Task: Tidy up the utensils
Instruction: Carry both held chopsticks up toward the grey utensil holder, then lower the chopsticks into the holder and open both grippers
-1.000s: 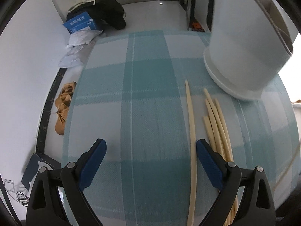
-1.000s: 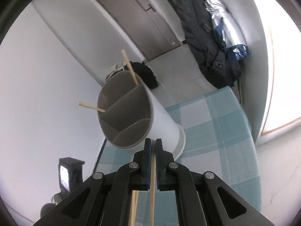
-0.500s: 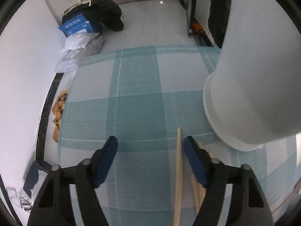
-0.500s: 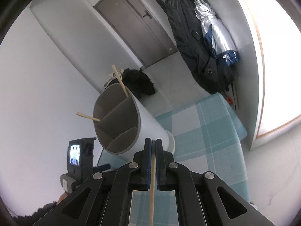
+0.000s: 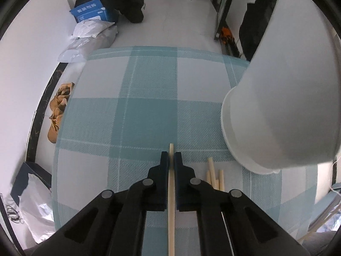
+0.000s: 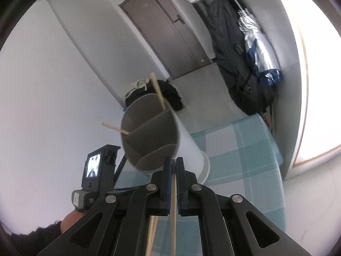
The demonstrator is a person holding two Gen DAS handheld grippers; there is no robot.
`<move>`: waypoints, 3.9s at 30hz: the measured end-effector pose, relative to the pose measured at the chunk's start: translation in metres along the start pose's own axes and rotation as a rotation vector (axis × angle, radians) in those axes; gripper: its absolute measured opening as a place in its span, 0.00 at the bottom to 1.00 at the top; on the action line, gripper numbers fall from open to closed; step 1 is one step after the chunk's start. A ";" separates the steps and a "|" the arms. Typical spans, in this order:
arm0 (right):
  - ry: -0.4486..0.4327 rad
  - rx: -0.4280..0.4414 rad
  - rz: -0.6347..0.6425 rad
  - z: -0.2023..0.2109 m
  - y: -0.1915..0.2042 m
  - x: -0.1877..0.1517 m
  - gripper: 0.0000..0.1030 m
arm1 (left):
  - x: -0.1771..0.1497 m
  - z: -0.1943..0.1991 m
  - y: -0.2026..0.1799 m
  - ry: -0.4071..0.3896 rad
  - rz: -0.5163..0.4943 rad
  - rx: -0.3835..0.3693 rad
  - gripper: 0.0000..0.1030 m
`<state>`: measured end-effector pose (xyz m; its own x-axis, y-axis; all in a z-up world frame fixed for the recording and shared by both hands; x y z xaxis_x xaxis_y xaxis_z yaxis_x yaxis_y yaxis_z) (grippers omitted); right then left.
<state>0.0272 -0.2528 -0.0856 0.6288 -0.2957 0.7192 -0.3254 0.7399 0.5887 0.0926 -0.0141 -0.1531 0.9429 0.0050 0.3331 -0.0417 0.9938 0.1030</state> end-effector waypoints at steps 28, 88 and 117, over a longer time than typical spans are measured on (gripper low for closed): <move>-0.056 -0.044 0.275 0.031 0.090 -0.047 0.03 | -0.055 0.155 0.021 -0.481 -0.049 -0.252 0.01; -0.219 -0.048 0.397 -0.034 0.103 0.191 0.03 | 0.134 0.207 0.001 -0.482 -0.085 -0.361 0.01; -0.063 -0.073 0.300 -0.052 0.055 0.117 0.14 | 0.103 0.181 0.010 -0.419 -0.153 -0.270 0.50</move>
<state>0.1194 -0.2155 0.0122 0.4665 -0.0931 0.8796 -0.4369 0.8404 0.3207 0.1292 -0.0239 0.0513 0.7158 -0.1326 0.6856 0.2253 0.9732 -0.0470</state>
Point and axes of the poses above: each gripper's, at about its wrist camera, not at the fingertips, and z roughly against the way its jaws point, y to its left, x to its top, the point moved 3 cm from there along -z, roughly the way its jaws point, and after that the axes turned 11 degrees about x, right-handed, at the moved point
